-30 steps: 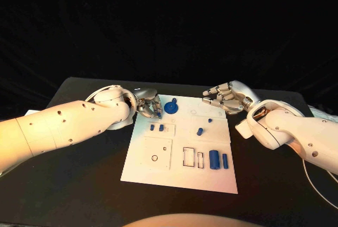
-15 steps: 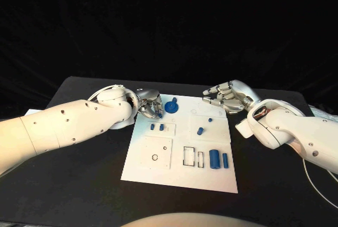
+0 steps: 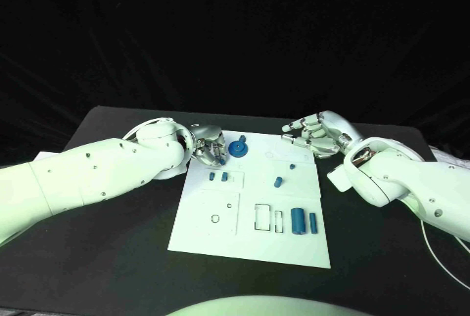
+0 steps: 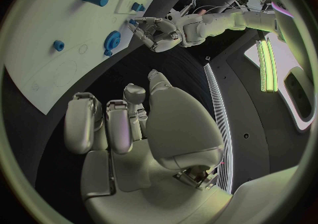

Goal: Assemble the parts on the task board

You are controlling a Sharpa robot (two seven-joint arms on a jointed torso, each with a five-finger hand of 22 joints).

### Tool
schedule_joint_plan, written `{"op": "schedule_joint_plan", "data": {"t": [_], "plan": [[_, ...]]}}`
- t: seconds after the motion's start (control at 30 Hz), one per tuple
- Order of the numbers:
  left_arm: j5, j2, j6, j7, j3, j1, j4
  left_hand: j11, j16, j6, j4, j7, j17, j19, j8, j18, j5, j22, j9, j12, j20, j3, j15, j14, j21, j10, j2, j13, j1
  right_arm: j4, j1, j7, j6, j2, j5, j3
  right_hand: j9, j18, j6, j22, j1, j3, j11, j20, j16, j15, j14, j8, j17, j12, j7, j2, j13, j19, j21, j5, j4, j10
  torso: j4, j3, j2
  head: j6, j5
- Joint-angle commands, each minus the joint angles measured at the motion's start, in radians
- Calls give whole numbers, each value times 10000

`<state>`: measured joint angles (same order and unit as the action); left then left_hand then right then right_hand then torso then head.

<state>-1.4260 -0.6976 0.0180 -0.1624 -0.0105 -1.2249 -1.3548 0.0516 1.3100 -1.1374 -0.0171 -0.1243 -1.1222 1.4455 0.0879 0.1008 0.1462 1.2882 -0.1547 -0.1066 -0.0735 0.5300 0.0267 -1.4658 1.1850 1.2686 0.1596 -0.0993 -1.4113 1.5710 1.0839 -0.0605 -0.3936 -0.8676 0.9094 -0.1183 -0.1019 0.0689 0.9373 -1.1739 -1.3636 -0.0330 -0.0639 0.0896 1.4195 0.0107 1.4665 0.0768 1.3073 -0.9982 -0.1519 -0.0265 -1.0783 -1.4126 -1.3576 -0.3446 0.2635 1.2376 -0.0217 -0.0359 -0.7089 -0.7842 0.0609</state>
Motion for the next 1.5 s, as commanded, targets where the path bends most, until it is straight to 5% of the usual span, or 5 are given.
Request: {"op": "schedule_joint_plan", "data": {"t": [0.03, 0.6, 1.23, 1.5], "plan": [[-126, 14, -342, -108, -6, 5, -5, 26, 42, -88, -2, 0, 13, 1, -5, -158, -31, 0, -7, 55, 0, -52, 9, -289, -38, 51, -24, -12, 98, 15, -6, -59, 93, -1, 13, 0, -13, 91, 72, -15, 7, -25, 31, -56, -19, 76, 604, 63, 707, -35, 17, 67, -15, 3, 39, -53, -6, 35, 0, -1, -5, -6, 2], [-163, 174, -347, -254, -17, 50, 143, 142, 47, 118, -22, -121, 84, -20, -198, -164, -39, 32, 108, 288, -55, -111, -71, -265, -44, -165, 18, 1, 264, 19, -6, -60, 100, -10, 13, 0, -13, 91, 72, -15, 7, -25, 31, -56, -19, 76, 604, 63, 707, -35, 17, 67, -15, 3, 39, -53, -6, 35, 2, 1, -8, -35, -19], [-163, 39, -376, -372, -18, 59, 119, 354, 56, 1054, 0, -363, 240, -69, -284, -146, -47, 16, 522, 445, -221, -132, -251, -221, -148, -549, 206, 60, 498, 8, -6, 185, 38, -41, 173, 0, -20, 111, 101, 83, 31, -62, 34, -60, -64, 79, 594, 75, 657, 22, 23, 90, 50, 40, 95, -49, 6, -2, -1, -1, 4, -43, -37], [201, -172, 247, -141, -16, 58, 227, 511, 38, 1665, -7, -465, 371, -189, -264, -62, -46, -248, 800, 464, -329, -95, -369, -177, -565, -1213, 277, 255, 523, -141, -6, 1155, 724, -66, 1082, 0, -25, 392, 113, 1638, -525, 4, 54, -88, -985, 115, 323, 58, -283, 3028, 16, 169, 2603, 648, 1102, 367, -284, -1584, -11, -5, 10, -26, -9]]}}
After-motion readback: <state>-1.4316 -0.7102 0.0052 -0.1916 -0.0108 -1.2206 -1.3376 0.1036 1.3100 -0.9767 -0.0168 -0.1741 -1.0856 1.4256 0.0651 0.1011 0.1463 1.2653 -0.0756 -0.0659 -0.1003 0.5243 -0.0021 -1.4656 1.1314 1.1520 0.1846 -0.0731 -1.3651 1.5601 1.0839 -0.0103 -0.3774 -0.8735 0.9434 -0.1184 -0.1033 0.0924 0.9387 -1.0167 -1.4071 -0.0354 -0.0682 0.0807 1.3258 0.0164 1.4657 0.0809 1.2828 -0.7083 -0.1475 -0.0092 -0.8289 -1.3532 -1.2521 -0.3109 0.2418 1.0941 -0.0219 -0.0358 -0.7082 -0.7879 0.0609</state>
